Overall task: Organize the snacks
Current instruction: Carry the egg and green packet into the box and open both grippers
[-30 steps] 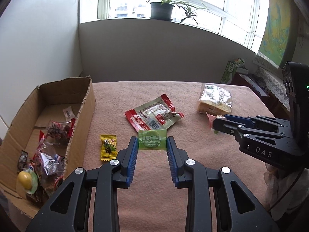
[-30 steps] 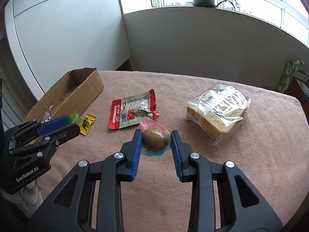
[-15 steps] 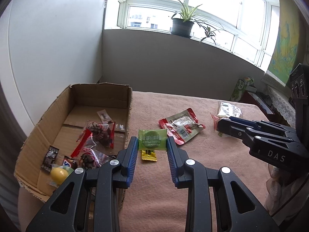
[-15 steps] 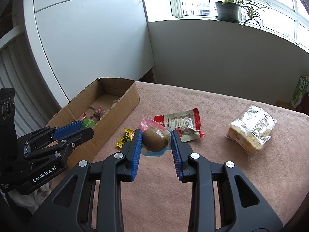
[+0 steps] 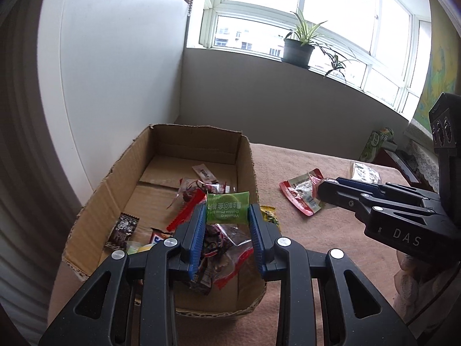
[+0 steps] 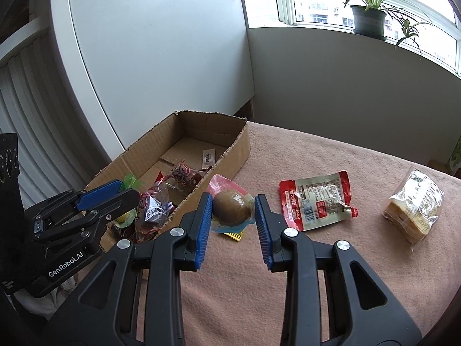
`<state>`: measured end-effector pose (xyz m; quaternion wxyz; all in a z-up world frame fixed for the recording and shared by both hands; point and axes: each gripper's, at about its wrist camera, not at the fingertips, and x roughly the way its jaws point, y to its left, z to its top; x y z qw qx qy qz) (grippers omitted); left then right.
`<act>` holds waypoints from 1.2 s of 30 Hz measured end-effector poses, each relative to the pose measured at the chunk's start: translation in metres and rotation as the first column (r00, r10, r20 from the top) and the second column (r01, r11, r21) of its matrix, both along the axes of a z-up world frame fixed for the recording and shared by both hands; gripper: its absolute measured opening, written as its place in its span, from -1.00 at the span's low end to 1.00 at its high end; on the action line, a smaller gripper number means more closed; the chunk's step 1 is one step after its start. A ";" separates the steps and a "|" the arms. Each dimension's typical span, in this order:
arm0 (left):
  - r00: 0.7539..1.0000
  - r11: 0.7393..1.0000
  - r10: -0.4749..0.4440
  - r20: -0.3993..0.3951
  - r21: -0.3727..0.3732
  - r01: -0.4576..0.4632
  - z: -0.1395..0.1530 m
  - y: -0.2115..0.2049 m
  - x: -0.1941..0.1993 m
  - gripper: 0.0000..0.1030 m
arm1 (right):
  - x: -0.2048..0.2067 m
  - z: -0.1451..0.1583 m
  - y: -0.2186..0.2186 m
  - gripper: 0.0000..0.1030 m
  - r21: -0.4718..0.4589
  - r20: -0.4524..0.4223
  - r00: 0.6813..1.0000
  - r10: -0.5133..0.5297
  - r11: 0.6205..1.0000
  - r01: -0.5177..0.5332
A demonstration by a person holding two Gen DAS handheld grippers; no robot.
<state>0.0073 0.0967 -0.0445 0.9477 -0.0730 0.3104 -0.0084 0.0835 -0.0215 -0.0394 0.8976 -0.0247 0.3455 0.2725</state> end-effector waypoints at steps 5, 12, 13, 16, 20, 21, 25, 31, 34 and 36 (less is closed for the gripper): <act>0.999 0.999 0.037 0.001 -0.007 -0.037 -0.002 0.020 -0.004 -0.45 | 0.002 0.000 0.019 -0.39 0.011 -0.006 1.000 0.018 1.000 -0.018; 0.996 0.996 0.091 -0.002 -0.017 -0.091 -0.006 0.046 -0.007 -0.45 | 0.003 -0.003 0.050 -0.39 0.013 -0.014 0.998 0.063 0.998 -0.062; 0.995 0.995 0.096 -0.005 -0.019 -0.096 -0.007 0.049 -0.007 -0.45 | 0.004 -0.004 0.054 -0.38 0.010 -0.014 0.998 0.068 0.998 -0.068; 0.994 0.994 0.110 -0.013 -0.020 -0.111 -0.010 0.056 -0.007 -0.45 | 0.005 -0.009 0.064 -0.38 -0.002 -0.022 0.996 0.085 0.996 -0.085; 0.992 0.992 0.120 -0.026 -0.023 -0.120 -0.014 0.063 -0.007 -0.44 | 0.007 -0.013 0.073 -0.37 -0.012 -0.024 0.995 0.093 0.996 -0.093; 0.992 0.992 0.122 -0.028 -0.024 -0.123 -0.013 0.064 -0.006 -0.40 | 0.007 -0.012 0.074 -0.37 -0.010 -0.021 0.995 0.094 0.995 -0.094; 0.992 0.992 0.125 -0.029 -0.023 -0.126 -0.014 0.066 -0.008 -0.36 | 0.008 -0.013 0.078 -0.30 -0.009 -0.019 0.995 0.099 0.995 -0.099; 0.992 0.992 0.126 -0.031 -0.024 -0.126 -0.015 0.068 -0.007 -0.16 | 0.008 -0.011 0.076 0.21 -0.001 0.003 0.997 0.081 0.997 -0.081; 0.991 0.991 0.130 -0.030 -0.027 -0.131 -0.014 0.068 -0.008 -0.12 | 0.008 -0.008 0.071 0.42 0.009 0.007 0.997 0.073 0.997 -0.073; 0.991 0.991 0.131 -0.027 -0.026 -0.132 -0.014 0.068 -0.008 -0.02 | 0.008 -0.007 0.067 0.59 0.013 0.019 0.998 0.058 0.998 -0.058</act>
